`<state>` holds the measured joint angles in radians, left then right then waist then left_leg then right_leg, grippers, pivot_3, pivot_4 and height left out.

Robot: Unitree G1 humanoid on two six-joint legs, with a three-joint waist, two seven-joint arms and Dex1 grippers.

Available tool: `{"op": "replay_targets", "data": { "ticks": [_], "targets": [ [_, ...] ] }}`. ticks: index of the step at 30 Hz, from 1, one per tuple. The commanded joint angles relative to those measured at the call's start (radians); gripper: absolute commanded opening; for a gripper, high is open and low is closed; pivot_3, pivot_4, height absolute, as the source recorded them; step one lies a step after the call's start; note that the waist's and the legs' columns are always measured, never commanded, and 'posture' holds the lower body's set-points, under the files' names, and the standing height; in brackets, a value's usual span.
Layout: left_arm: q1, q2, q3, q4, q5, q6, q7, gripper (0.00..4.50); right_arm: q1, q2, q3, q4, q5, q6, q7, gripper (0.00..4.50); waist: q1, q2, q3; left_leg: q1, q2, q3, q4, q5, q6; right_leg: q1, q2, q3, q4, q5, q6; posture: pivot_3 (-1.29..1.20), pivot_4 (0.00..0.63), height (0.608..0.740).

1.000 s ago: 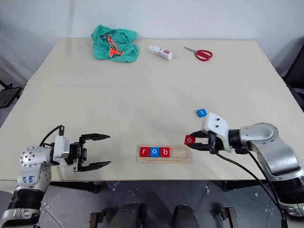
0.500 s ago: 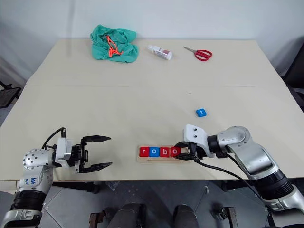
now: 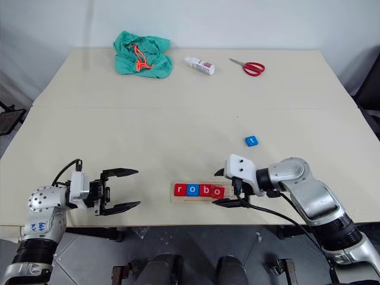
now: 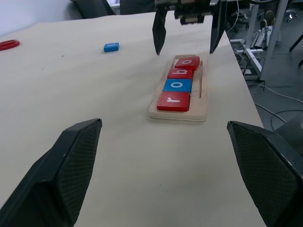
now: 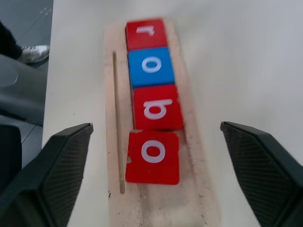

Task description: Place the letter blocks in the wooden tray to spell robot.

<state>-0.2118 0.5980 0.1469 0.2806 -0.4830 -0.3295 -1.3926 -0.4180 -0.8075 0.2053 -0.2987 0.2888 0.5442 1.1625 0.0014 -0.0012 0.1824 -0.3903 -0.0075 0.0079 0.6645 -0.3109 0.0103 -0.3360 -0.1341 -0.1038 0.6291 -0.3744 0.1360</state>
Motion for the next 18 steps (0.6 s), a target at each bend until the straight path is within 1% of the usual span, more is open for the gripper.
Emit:
{"op": "replay_targets", "data": {
  "ticks": [1, 2, 3, 5, 6, 8, 11, 15, 18],
  "targets": [
    [-0.007, -0.005, 0.004, -0.007, -0.004, -0.017, -0.003, 4.5, 0.05, -0.037, -0.111, -0.104, 0.077, 0.085, -0.03, 4.49, 0.001, 0.0, 0.0, 0.0, 0.0, 0.0, 0.0, 0.0, 0.0, 0.0, 0.0, 0.0, 0.0, 0.0, 0.0, 0.0, 0.15, 0.74],
    [-0.011, -0.007, 0.002, -0.002, -0.003, -0.019, -0.003, 4.5, 0.083, -0.058, -0.14, -0.136, 0.104, 0.112, -0.025, 4.49, 0.002, 0.0, 0.0, 0.0, 0.0, 0.0, 0.0, 0.0, 0.0, 0.0, 0.0, 0.0, 0.0, 0.0, 0.0, 0.0, 0.15, 0.74],
    [-0.013, -0.009, 0.001, 0.002, -0.002, -0.02, -0.004, 4.5, 0.109, -0.077, -0.159, -0.164, 0.126, 0.138, -0.019, 4.12, 0.004, 0.0, 0.0, 0.0, 0.0, 0.0, 0.0, 0.0, 0.0, 0.0, 0.0, 0.0, 0.0, 0.0, 0.0, 0.0, 0.15, 0.74],
    [-0.019, -0.012, -0.003, 0.008, -0.002, -0.022, -0.008, 4.5, 0.154, -0.11, -0.179, -0.21, 0.154, 0.179, -0.019, 3.63, 0.004, 0.0, 0.0, 0.0, 0.0, 0.0, 0.0, 0.0, 0.0, 0.0, 0.0, 0.0, 0.0, 0.0, 0.0, 0.0, 0.15, 0.74],
    [-0.023, -0.014, -0.005, 0.012, -0.001, -0.024, -0.01, 4.5, 0.17, -0.117, -0.18, -0.227, 0.16, 0.19, -0.026, 3.21, 0.004, 0.0, 0.0, 0.0, 0.0, 0.0, 0.0, 0.0, 0.0, 0.0, 0.0, 0.0, 0.0, 0.0, 0.0, 0.0, 0.15, 0.74],
    [-0.03, -0.017, -0.008, 0.02, 0.0, -0.026, -0.012, 4.5, 0.189, -0.119, -0.18, -0.244, 0.17, 0.199, -0.041, 2.57, 0.003, 0.0, 0.0, 0.0, 0.0, 0.0, 0.0, 0.0, 0.0, 0.0, 0.0, 0.0, 0.0, 0.0, 0.0, 0.0, 0.15, 0.74],
    [-0.05, -0.025, -0.015, 0.033, 0.004, -0.027, -0.015, 4.5, 0.185, -0.093, -0.14, -0.209, 0.14, 0.174, -0.072, 1.56, 0.001, 0.0, 0.0, 0.0, 0.0, 0.001, 0.0, 0.0, 0.0, 0.0, 0.0, 0.0, 0.0, 0.0, 0.0, 0.0, 0.15, 0.74],
    [-0.05, -0.027, -0.014, 0.032, 0.003, -0.028, -0.02, 4.5, 0.166, -0.076, -0.095, -0.179, 0.123, 0.154, -0.081, 0.1, -0.001, 0.0, 0.0, 0.0, 0.0, 0.001, 0.0, 0.0, 0.0, 0.0, 0.0, 0.0, 0.0, 0.0, 0.0, 0.0, 0.15, 0.74],
    [-0.036, -0.021, -0.007, 0.02, 0.0, -0.025, -0.022, 4.5, 0.151, -0.062, -0.065, -0.157, 0.111, 0.14, -0.083, 0.04, -0.001, 0.0, 0.0, 0.0, 0.0, 0.001, 0.0, 0.0, 0.0, 0.0, 0.0, 0.0, 0.0, 0.0, 0.0, 0.0, 0.15, 0.74]
  ]
}}
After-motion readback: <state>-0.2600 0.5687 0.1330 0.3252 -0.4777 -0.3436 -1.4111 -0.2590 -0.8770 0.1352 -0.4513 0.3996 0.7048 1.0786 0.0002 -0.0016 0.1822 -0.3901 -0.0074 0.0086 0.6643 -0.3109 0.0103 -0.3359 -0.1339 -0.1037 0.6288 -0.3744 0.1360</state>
